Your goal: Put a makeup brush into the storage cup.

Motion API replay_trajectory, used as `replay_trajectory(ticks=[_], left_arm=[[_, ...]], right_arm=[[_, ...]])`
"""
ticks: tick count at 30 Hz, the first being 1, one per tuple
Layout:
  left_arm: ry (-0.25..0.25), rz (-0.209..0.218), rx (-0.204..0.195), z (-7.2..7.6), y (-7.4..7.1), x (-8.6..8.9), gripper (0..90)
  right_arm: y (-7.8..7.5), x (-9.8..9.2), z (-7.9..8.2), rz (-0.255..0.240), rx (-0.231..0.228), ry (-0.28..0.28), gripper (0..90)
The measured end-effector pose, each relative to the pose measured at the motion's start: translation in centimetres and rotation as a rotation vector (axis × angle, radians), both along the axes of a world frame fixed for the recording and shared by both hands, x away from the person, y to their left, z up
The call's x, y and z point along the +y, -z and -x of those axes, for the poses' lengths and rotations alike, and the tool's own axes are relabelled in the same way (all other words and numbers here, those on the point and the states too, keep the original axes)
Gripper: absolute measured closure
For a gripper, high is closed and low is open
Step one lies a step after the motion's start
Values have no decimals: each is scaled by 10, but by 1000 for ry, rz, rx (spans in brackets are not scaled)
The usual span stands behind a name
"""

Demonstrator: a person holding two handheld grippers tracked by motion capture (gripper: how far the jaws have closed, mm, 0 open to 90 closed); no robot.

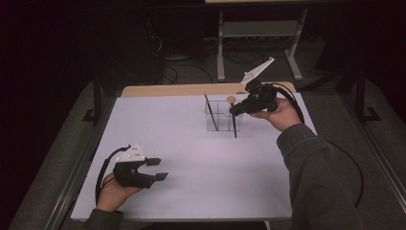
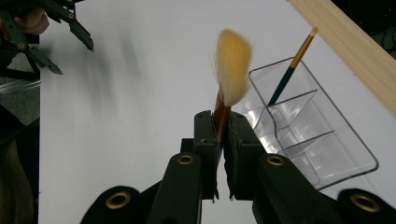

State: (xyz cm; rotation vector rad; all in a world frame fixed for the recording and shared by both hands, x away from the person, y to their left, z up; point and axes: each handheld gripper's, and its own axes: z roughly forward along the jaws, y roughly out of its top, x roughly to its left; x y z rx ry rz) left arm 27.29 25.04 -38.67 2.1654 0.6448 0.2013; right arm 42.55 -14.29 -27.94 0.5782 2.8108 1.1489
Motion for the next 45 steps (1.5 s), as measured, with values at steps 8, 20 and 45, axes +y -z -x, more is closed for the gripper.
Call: replay_trajectory(ticks=[8,20,45], left_arm=[[8,5,2,-1,1,0,391],[1,-1,-3,0,0,0,384],[-21,15,-14,-1,-1,6,366]], right_arm=[[-5,-3,-7,-5,1,24,831],[-11,-1,-17,-1,-8,44,831],[-35,9,-40,18,-28,68,831]])
